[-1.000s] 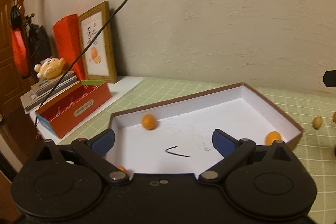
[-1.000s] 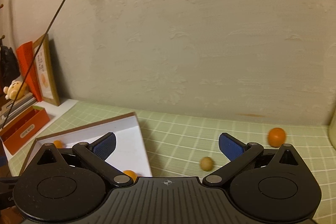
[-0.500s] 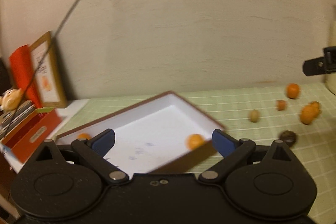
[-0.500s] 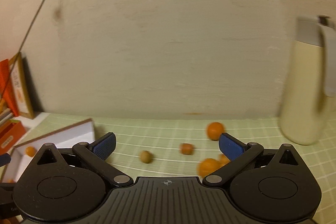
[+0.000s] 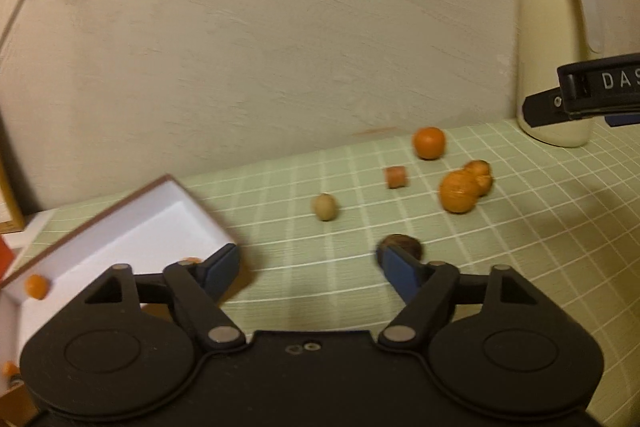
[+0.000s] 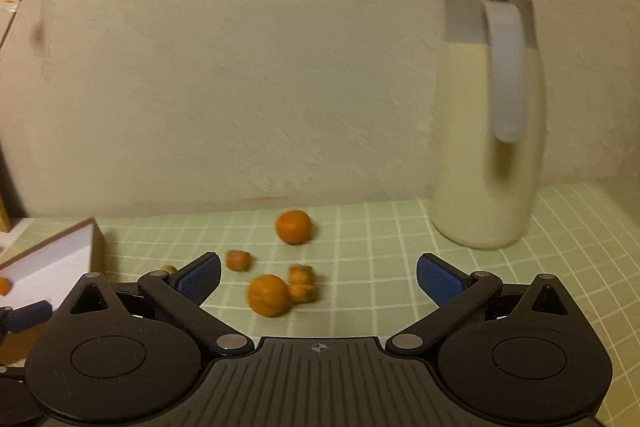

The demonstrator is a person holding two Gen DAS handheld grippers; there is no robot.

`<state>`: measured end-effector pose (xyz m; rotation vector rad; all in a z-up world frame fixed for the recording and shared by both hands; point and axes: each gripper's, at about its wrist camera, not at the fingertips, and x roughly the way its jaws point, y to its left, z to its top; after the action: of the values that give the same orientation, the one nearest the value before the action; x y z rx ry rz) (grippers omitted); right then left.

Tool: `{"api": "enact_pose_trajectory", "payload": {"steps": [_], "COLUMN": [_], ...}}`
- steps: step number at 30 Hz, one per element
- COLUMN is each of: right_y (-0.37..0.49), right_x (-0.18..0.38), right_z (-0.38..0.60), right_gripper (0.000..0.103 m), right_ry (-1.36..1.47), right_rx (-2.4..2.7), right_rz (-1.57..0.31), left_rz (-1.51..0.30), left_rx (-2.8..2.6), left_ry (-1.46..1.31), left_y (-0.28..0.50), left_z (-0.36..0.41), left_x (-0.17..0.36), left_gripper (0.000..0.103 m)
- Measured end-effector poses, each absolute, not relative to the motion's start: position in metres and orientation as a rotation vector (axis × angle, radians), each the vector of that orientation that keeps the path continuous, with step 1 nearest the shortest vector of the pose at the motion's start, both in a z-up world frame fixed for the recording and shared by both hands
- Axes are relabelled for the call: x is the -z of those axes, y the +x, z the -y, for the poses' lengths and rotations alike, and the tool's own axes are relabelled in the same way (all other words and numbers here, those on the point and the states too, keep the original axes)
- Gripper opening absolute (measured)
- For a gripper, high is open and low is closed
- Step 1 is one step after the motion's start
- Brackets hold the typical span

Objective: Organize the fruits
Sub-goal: 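Move both open tools back from the box toward the remaining fruits, then close the left tool on the dark brown fruit and lift it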

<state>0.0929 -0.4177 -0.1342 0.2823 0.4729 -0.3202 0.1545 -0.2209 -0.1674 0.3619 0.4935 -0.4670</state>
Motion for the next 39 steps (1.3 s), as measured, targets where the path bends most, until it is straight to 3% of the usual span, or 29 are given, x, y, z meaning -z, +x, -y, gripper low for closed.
{"api": "enact_pose_trajectory", "payload": {"steps": [13, 23, 27, 39], "right_y": [0.088, 0.093, 0.095, 0.125], "right_x": [0.146, 0.149, 0.151, 0.158], "right_z": [0.430, 0.436, 0.436, 0.420], "right_gripper": [0.103, 0.103, 0.103, 0.103], "right_ry": [0.287, 0.304, 0.303, 0.285], "right_rx": [0.288, 0.287, 0.286, 0.216], "right_rz": [-0.487, -0.488, -0.494, -0.536], "left_rz": [-0.555, -0.579, -0.590, -0.608], "left_rx": [0.503, 0.493, 0.508, 0.435], "left_ry": [0.391, 0.373, 0.345, 0.311], "left_y": [0.169, 0.183, 0.184, 0.190], "left_z": [0.270, 0.281, 0.281, 0.256], "left_x": [0.199, 0.208, 0.206, 0.203], "left_gripper": [0.061, 0.046, 0.030, 0.028]}}
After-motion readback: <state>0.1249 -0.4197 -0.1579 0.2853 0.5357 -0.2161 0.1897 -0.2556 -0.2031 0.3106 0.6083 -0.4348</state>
